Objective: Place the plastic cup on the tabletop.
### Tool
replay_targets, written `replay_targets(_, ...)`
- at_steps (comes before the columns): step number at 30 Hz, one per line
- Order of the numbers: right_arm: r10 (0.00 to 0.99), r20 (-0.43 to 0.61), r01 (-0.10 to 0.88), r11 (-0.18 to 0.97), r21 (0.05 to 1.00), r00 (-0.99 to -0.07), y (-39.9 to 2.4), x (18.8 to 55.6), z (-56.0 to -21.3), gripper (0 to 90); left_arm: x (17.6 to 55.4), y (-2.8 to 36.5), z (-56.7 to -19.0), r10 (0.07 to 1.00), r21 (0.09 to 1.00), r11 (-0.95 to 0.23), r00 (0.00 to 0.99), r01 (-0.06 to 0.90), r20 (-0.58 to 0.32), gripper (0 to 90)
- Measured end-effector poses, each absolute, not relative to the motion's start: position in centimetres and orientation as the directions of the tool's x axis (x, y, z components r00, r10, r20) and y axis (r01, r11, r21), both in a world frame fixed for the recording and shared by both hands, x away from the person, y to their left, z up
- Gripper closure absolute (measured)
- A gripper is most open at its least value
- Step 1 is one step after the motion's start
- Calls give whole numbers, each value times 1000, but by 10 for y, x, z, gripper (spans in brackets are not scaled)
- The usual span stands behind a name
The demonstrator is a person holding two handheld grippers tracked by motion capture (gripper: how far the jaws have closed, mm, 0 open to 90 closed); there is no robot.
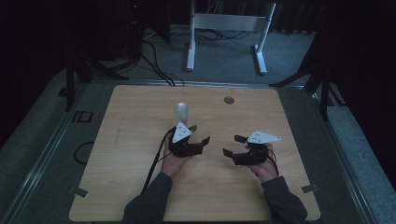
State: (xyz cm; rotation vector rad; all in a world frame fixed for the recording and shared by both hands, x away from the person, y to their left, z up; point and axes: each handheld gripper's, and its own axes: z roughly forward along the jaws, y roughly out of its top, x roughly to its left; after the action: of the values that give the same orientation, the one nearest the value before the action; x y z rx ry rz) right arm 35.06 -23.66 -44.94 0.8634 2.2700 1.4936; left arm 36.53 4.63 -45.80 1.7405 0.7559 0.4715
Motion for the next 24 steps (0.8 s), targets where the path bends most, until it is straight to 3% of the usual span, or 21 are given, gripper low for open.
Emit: replay_targets(24, 620, 82, 321, 285, 903, -781, -237, 350, -450, 198, 368, 42, -466, 708, 948, -196, 705, 252, -41, 287)
